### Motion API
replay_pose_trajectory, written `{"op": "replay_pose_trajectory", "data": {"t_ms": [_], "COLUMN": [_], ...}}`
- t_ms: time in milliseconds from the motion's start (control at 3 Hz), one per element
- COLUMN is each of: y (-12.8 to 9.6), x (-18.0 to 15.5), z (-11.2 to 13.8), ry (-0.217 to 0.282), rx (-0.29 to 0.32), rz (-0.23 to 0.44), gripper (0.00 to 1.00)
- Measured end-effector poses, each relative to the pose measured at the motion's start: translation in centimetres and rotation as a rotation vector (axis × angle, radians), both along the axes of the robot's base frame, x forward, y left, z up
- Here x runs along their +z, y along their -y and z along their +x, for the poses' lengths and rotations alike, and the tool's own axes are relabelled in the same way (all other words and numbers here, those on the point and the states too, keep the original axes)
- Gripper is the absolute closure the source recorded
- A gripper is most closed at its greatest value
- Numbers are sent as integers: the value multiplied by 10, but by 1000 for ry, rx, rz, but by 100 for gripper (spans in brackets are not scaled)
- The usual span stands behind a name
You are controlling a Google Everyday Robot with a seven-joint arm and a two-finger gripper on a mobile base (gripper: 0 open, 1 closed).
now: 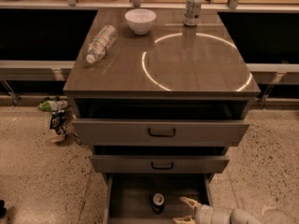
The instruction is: Place pepsi can into bottom drawer
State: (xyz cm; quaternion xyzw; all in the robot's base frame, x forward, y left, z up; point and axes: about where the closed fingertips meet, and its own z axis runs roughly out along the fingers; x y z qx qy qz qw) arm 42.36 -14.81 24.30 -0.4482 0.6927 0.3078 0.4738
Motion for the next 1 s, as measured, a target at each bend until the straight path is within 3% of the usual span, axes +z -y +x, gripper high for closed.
{"op": "replay_pose_trajectory", "data": {"t_ms": [333,667,1000], "y": [38,78,92], "x": [27,56,57], "z": [-11,-27,-37], "ry": [10,47,45], "rx": [-94,-232,-274], "rz": [-41,-79,-81], "gripper": [61,84,86]}}
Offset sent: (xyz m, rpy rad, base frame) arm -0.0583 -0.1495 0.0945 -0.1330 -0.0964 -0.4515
